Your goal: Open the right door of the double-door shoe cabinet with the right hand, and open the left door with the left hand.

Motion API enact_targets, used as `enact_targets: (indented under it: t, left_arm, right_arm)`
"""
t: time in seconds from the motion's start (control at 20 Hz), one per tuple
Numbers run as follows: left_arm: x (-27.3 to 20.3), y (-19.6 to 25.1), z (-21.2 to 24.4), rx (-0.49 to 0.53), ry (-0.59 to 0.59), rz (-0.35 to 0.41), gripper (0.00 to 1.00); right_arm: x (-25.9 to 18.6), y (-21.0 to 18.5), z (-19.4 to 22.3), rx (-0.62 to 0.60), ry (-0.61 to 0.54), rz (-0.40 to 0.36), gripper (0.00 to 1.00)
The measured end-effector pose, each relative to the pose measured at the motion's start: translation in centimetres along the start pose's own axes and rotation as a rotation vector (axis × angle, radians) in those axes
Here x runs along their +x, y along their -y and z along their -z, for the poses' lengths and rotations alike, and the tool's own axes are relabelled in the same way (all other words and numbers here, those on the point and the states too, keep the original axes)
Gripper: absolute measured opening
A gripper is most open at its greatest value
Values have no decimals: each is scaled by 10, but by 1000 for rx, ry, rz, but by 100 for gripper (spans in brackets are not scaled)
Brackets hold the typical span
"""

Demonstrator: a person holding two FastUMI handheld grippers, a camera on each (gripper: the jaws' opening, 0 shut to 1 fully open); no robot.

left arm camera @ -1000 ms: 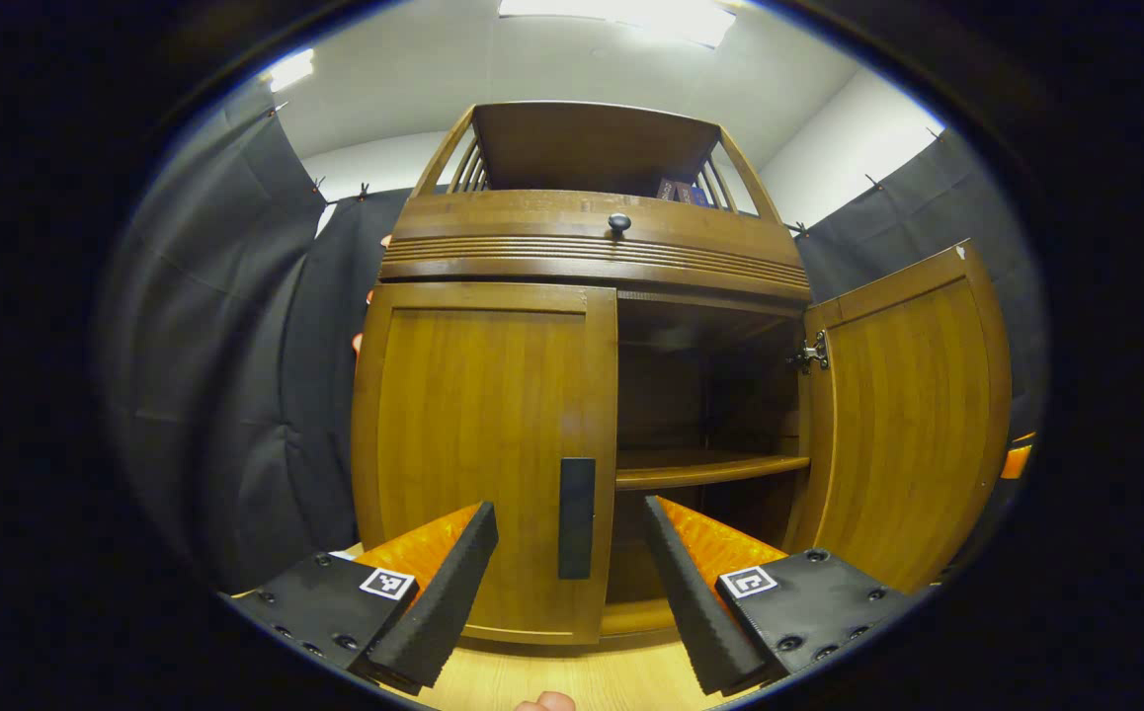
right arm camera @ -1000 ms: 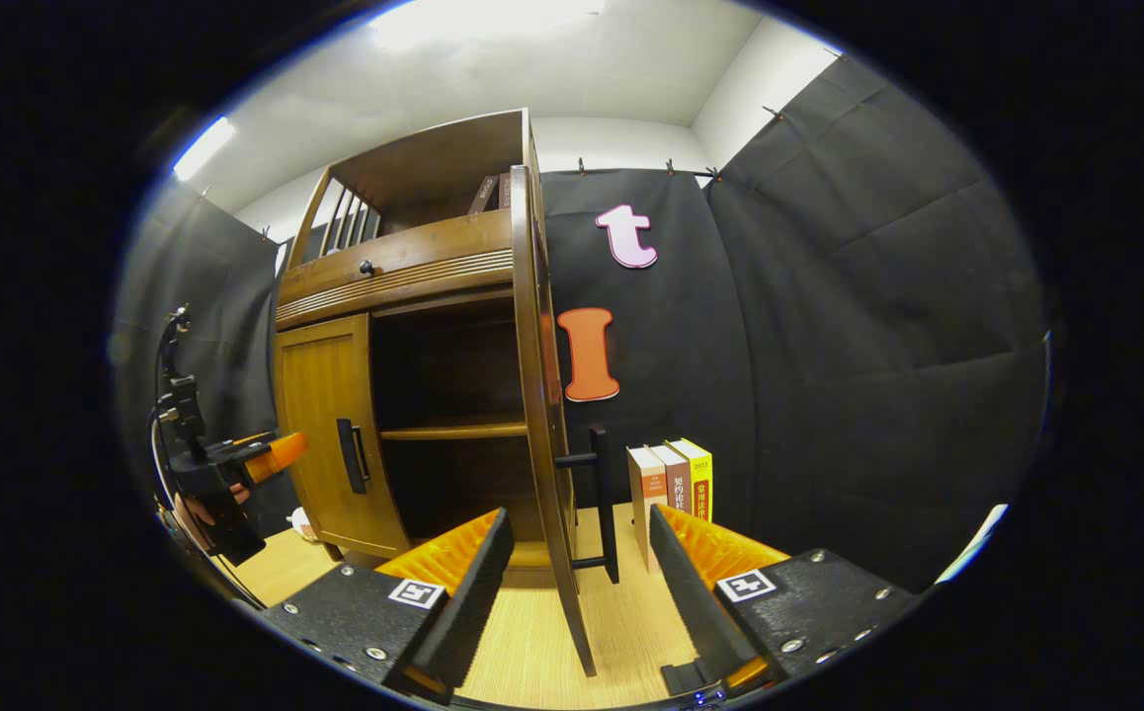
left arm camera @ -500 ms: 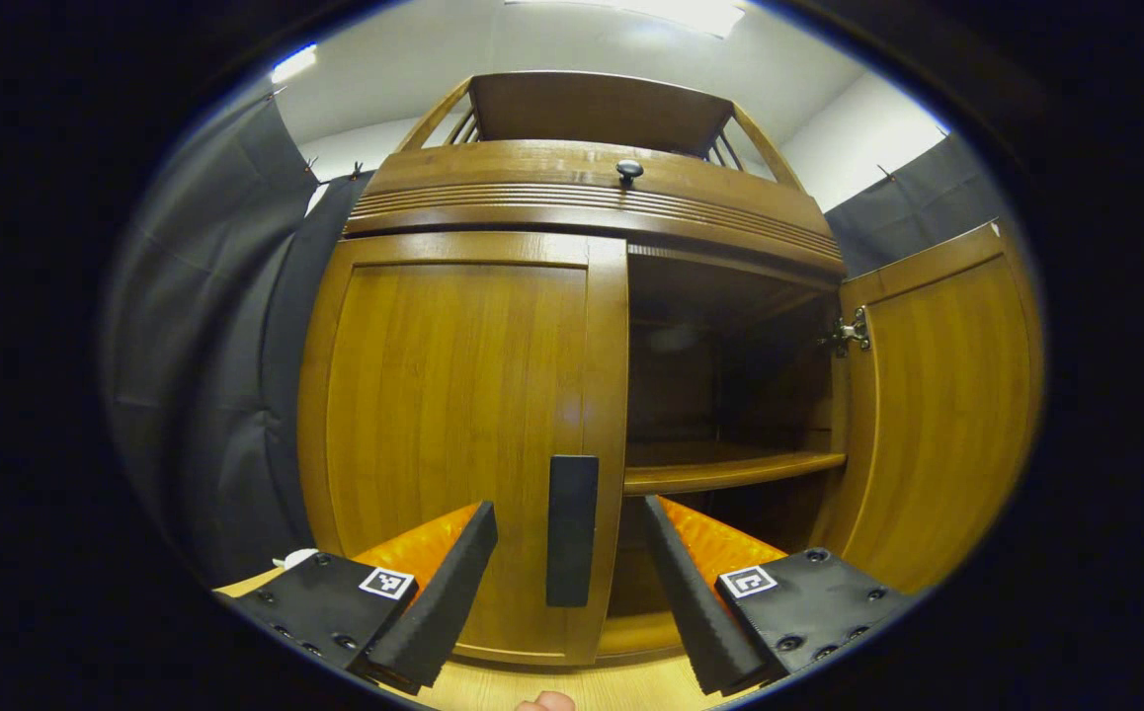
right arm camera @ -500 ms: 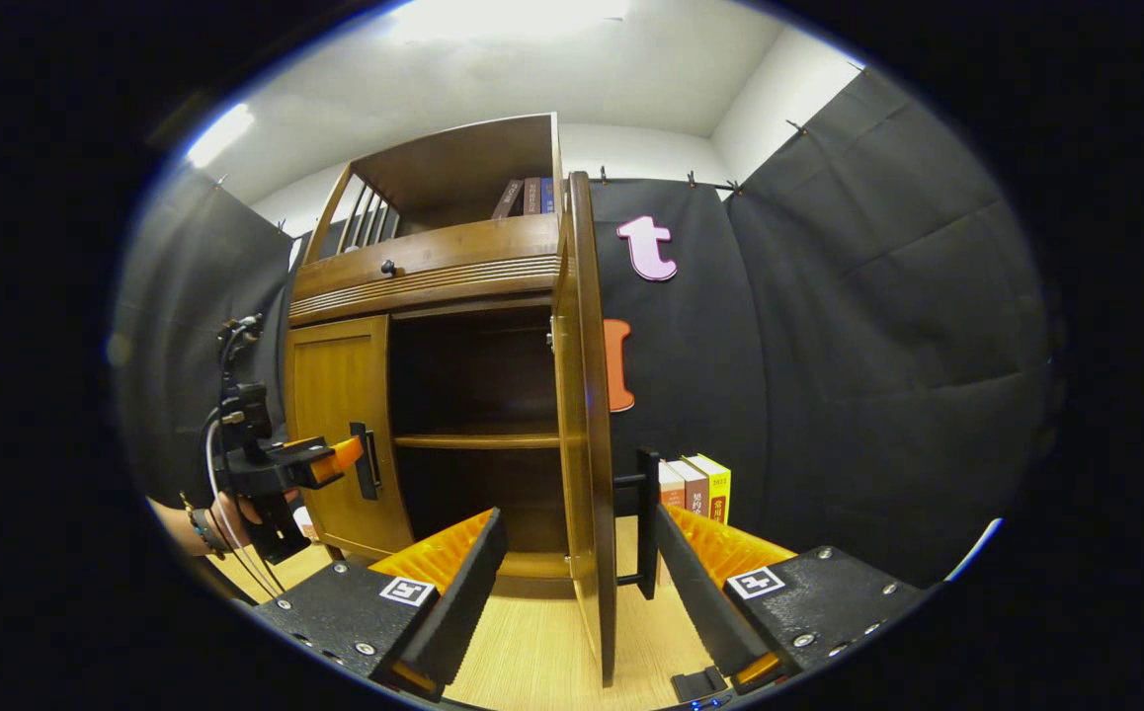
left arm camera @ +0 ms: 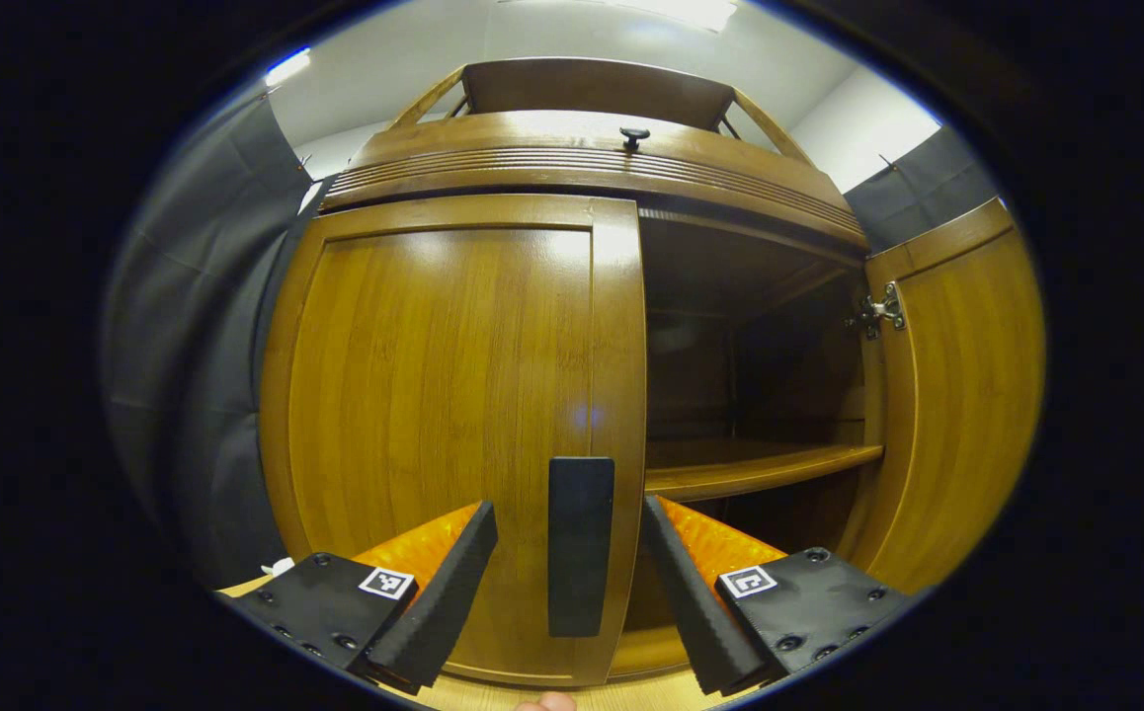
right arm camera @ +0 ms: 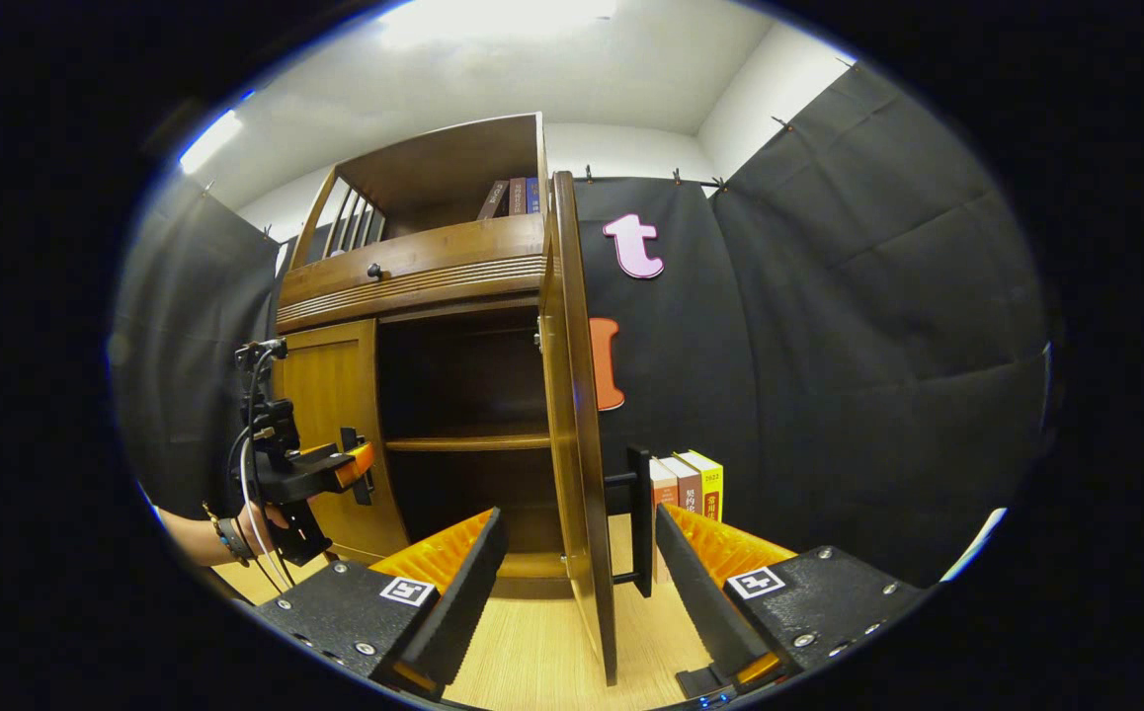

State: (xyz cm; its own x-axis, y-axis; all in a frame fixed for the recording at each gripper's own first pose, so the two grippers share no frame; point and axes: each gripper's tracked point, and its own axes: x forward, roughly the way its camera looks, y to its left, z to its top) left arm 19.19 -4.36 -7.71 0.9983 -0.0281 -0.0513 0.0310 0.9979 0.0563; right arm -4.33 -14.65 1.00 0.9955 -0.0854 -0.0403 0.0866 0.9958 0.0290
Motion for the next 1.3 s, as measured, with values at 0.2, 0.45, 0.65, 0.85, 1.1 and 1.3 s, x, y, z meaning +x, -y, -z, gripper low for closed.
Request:
enact_targets:
  t: [0.2,0.45,0.65,0.85,1.1,1.3]
  left_arm:
    - [8,-1,7,2,-15,-12,93]
    - [14,-4,12,-3,-27,-26,93]
    - [14,-2,13,0,-25,-15,96]
    - [16,-2,11,-5,-24,-14,95]
    - [12,11,14,-38,-36,21,65]
    - [11,4,13,-33,-39,-11,38]
  right_arm:
    - [-3,2,5,-3,-13,8,99]
    - [-5,7,6,-4,-16,20,99]
    - [-3,5,4,-1,-9,13,99]
    - [-1,5,4,-5,-7,13,92]
    - [-2,1,4,-2,-7,7,92]
    - [-6,0,6,-7,-8,7,92]
